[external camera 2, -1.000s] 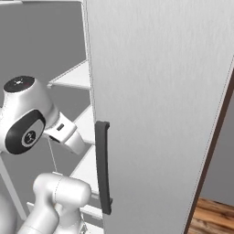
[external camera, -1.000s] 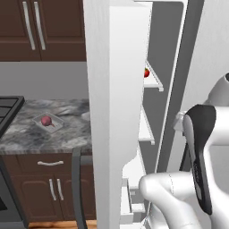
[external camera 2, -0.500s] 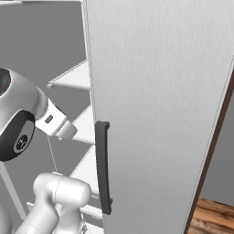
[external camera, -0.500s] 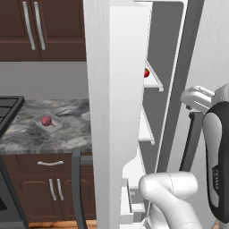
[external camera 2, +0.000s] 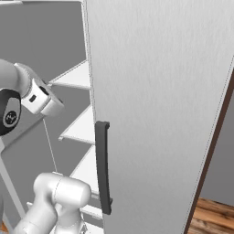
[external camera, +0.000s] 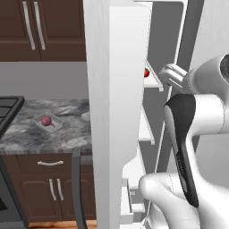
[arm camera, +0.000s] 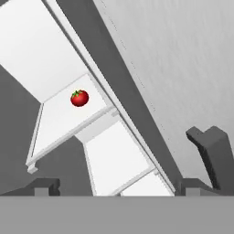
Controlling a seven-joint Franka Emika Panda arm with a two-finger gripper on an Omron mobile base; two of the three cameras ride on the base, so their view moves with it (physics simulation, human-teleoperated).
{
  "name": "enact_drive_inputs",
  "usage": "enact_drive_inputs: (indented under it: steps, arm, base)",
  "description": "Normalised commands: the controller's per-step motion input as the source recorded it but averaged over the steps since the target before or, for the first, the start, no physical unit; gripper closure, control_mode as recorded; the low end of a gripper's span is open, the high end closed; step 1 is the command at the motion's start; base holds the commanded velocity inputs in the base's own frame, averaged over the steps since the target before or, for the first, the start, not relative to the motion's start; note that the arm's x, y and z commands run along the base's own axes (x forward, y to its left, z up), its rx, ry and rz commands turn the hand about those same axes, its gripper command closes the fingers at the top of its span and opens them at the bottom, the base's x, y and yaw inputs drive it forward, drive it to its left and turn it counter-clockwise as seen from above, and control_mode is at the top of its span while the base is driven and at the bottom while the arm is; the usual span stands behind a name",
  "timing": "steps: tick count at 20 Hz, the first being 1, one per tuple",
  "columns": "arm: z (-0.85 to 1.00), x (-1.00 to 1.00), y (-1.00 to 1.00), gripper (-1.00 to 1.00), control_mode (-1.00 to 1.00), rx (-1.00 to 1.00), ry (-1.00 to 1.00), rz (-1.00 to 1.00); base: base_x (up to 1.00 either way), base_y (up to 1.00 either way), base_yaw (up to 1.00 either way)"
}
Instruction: Take the onion and tomato out of the freezer and place them in the tupperware container on the counter. Then put the tupperware containing the vegetables back in the freezer.
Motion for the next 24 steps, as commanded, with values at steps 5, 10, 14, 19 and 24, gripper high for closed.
enact_drive_inputs:
  steps: [5,10,14,19,24]
  arm:
    - [0.27,0.75,0.01,-1.00,-1.00,0.14,0.00,-0.08]
    - [0.16,0.68,0.03,-1.00,-1.00,0.20,0.00,-0.03]
    - [0.02,0.72,0.16,-1.00,-1.00,0.15,0.00,-0.04]
    - [0.00,0.70,0.13,-1.00,-1.00,0.03,0.00,-0.13]
    - [0.00,0.74,0.01,-1.00,-1.00,0.02,0.04,-0.17]
  base:
    - [0.00,0.00,0.00]
    - [0.00,0.00,0.00]
    - [0.00,0.00,0.00]
    - [0.00,0.00,0.00]
    - [0.00,0.00,0.00]
